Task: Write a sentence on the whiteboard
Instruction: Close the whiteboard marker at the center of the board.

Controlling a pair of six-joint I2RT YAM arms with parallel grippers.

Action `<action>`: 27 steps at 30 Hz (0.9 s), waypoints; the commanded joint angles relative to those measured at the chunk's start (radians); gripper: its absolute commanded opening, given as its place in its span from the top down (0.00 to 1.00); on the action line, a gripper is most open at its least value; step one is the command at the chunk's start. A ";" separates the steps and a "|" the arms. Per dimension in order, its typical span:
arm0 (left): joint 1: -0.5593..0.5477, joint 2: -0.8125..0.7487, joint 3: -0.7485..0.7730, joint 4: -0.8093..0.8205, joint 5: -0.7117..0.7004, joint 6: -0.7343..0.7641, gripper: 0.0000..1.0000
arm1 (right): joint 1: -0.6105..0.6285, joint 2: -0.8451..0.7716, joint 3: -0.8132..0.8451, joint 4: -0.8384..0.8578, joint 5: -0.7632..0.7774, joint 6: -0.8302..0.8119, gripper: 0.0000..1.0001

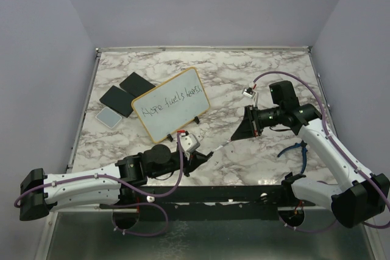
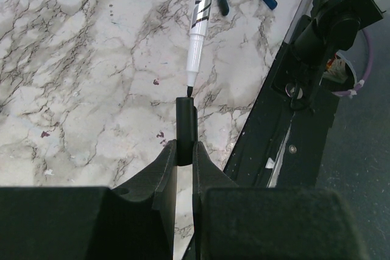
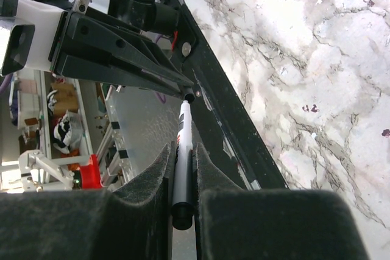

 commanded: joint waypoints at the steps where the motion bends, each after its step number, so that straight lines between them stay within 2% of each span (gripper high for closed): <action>1: 0.001 -0.012 0.019 0.022 0.010 0.013 1.00 | -0.003 -0.017 -0.014 -0.002 -0.024 0.003 0.99; 27: 0.002 -0.014 0.026 0.031 0.045 0.027 1.00 | 0.005 -0.008 -0.022 0.002 -0.025 0.003 0.99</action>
